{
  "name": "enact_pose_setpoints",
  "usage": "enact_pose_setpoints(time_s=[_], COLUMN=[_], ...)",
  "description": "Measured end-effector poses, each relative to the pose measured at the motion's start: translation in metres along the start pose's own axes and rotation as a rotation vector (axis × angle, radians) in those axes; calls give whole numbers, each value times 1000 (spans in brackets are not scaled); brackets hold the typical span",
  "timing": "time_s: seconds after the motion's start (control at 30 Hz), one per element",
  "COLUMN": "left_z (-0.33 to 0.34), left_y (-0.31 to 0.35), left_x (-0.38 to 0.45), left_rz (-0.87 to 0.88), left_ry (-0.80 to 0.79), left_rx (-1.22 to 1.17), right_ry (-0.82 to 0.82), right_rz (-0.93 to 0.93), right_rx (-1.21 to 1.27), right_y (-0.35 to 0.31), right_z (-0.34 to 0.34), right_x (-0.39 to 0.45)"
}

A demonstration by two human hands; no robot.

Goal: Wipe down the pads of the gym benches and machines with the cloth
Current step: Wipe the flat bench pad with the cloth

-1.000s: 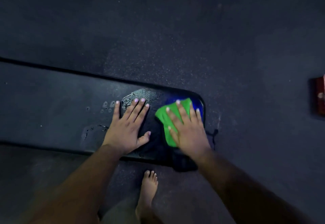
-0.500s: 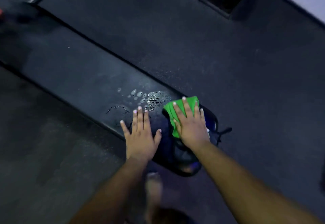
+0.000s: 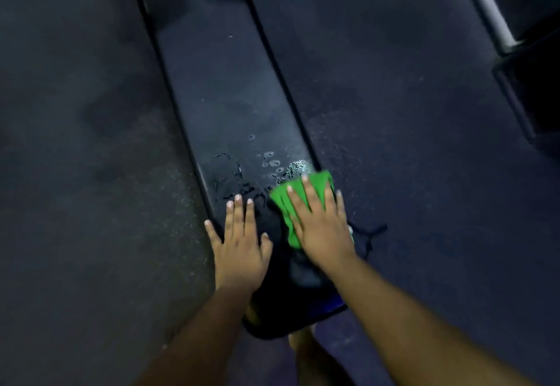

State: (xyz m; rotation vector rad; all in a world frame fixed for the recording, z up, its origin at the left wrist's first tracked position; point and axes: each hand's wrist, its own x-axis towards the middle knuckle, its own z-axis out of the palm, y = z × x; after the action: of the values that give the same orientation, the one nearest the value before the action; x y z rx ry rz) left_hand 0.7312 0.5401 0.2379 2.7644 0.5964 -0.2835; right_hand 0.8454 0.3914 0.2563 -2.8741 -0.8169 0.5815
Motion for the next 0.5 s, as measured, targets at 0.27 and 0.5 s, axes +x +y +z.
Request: enact_pose_setpoints(time_s=[0.27, 0.5], left_z=[11, 35], left_y=[25, 59], left_x=[-29, -58], left_rz=[-294, -585], left_ry=[62, 127], left_rx=[-63, -150], right_ry=[-12, -128], right_rz=[-177, -670], right_rx=[-114, -353], right_y=[18, 39], right_z=[-4, -9], right_x=[2, 4])
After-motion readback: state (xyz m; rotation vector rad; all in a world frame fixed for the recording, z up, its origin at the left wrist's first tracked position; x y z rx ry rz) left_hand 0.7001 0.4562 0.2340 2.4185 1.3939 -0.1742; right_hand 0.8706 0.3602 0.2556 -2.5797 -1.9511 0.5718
